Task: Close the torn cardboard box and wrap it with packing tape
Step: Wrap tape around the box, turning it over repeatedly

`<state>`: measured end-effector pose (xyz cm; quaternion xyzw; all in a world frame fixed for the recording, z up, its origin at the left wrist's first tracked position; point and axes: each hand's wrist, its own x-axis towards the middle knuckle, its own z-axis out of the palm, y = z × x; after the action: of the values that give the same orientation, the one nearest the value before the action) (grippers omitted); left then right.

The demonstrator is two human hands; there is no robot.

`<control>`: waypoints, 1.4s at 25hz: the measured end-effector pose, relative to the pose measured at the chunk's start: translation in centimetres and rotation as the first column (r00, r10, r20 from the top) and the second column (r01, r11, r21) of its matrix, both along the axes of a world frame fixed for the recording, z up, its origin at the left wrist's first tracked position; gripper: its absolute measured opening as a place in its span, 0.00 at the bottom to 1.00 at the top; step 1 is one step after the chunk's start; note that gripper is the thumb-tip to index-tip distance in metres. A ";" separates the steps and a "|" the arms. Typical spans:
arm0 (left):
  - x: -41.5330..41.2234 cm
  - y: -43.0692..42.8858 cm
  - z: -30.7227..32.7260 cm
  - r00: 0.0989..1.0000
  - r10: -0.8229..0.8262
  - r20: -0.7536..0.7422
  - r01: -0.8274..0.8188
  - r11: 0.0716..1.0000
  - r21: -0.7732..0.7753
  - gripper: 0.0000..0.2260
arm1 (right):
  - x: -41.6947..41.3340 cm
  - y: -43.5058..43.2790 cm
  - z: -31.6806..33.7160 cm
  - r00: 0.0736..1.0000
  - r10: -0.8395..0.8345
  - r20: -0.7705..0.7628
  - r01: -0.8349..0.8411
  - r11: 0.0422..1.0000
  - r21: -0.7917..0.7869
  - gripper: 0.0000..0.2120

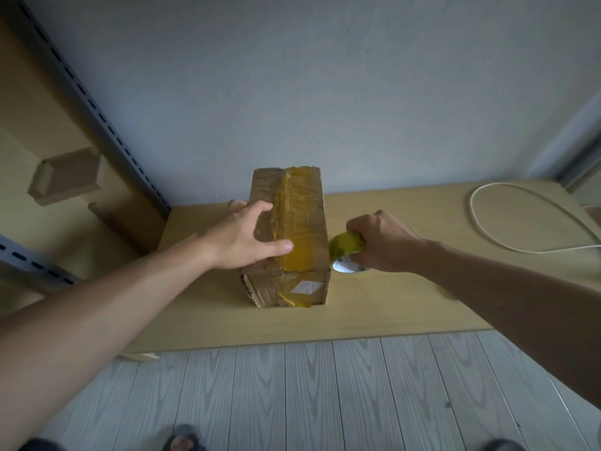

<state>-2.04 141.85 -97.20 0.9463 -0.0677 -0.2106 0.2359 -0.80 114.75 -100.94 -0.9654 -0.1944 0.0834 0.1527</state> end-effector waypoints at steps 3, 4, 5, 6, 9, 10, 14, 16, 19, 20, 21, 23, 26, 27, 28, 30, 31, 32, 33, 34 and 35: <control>-0.2 -4.9 0.5 0.980 0.146 -0.136 -0.134 0.987 0.094 0.66 | -0.2 1.2 0.1 1.000 0.018 0.013 -0.018 1.000 0.007 0.10; -0.3 -6.2 0.2 0.969 0.191 -0.155 -0.169 0.975 0.141 0.68 | -0.2 1.4 0.1 0.999 0.017 0.028 -0.017 1.000 0.001 0.09; -0.3 -7.2 -0.2 0.959 0.239 -0.155 -0.210 0.961 0.178 0.68 | -0.2 1.5 0.1 0.999 0.012 0.043 -0.012 1.000 -0.009 0.08; -0.3 -8.0 -0.2 0.950 0.278 -0.139 -0.249 0.949 0.195 0.67 | -0.2 1.4 0.1 0.999 0.002 0.048 -0.001 1.000 -0.017 0.07; -0.2 -8.3 -1.1 0.946 0.315 -0.073 -0.302 0.942 0.143 0.65 | -0.6 1.1 0.3 0.999 -0.009 0.051 0.008 1.000 0.012 0.08; -0.1 -8.1 -1.2 0.951 0.304 -0.058 -0.299 0.951 0.084 0.65 | -0.8 1.0 0.6 0.998 -0.001 0.065 0.000 1.000 0.024 0.10; 0.6 -5.6 -2.2 0.921 0.353 -0.167 -0.387 0.774 -0.501 0.59 | 0.5 -0.1 4.0 0.968 -0.107 0.226 0.049 0.968 0.247 0.11; -0.2 -4.3 -3.1 0.906 0.290 -0.307 -0.422 0.647 -0.635 0.62 | 0.9 0.0 5.2 0.966 -0.156 0.207 0.063 0.916 0.397 0.08; -1.4 -3.4 -5.0 0.946 0.113 -0.305 -0.298 0.680 -0.670 0.57 | -0.2 1.5 4.7 0.992 -0.068 0.108 0.023 0.926 0.378 0.08; -1.2 -2.8 -5.3 0.967 0.077 -0.243 -0.223 0.718 -0.660 0.56 | -0.8 2.3 4.1 0.997 -0.008 0.071 -0.018 0.933 0.359 0.09; -0.9 -2.1 -5.4 0.986 0.048 -0.158 -0.136 0.781 -0.609 0.57 | -1.2 2.9 3.4 0.998 0.046 0.044 -0.058 0.936 0.348 0.10; 0.0 -0.7 -5.3 0.999 -0.045 -0.006 0.039 0.918 -0.395 0.61 | -1.7 4.0 2.3 0.994 0.099 0.036 -0.106 0.928 0.357 0.12; 0.1 -0.4 -5.5 0.984 -0.165 0.067 0.176 0.960 -0.218 0.58 | -1.6 4.6 1.5 0.997 0.073 0.031 -0.079 0.915 0.396 0.14; -0.2 -0.8 -5.5 0.976 -0.187 0.112 0.204 0.964 -0.172 0.58 | -1.4 4.5 1.4 0.998 0.058 0.015 -0.059 0.912 0.406 0.14; -0.4 -0.9 -5.7 0.963 -0.217 0.158 0.232 0.969 -0.085 0.59 | -1.3 4.4 1.3 0.999 0.049 -0.003 -0.043 0.911 0.411 0.15; -0.4 -0.7 -6.0 0.920 -0.322 0.221 0.312 0.947 0.082 0.57 | -1.0 4.3 1.5 0.997 0.071 -0.018 -0.058 0.915 0.400 0.15; -0.4 -0.4 -6.4 0.906 -0.353 0.235 0.339 0.936 0.099 0.54 | -1.0 4.4 1.8 0.995 0.103 -0.009 -0.092 0.921 0.379 0.14; -0.4 -0.1 -6.4 0.896 -0.362 0.257 0.354 0.932 0.079 0.52 | -1.0 4.6 2.1 0.990 0.141 0.008 -0.135 0.927 0.349 0.13; -0.4 0.2 -6.6 0.890 -0.357 0.285 0.357 0.933 0.055 0.51 | -1.0 4.8 2.5 0.984 0.179 0.026 -0.178 0.933 0.313 0.12; -0.5 0.4 -6.7 0.880 -0.359 0.310 0.362 0.931 0.051 0.51 | -0.9 4.7 2.9 0.979 0.202 0.038 -0.205 0.937 0.282 0.11; -0.5 0.4 -6.7 0.873 -0.365 0.322 0.366 0.929 0.061 0.52 | -0.7 4.3 3.3 0.976 0.214 0.045 -0.218 0.942 0.254 0.10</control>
<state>-2.53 142.26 -103.93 0.9379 -0.2837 -0.0908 0.1780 -1.55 119.05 -97.61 -0.9109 -0.3096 0.0658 0.2649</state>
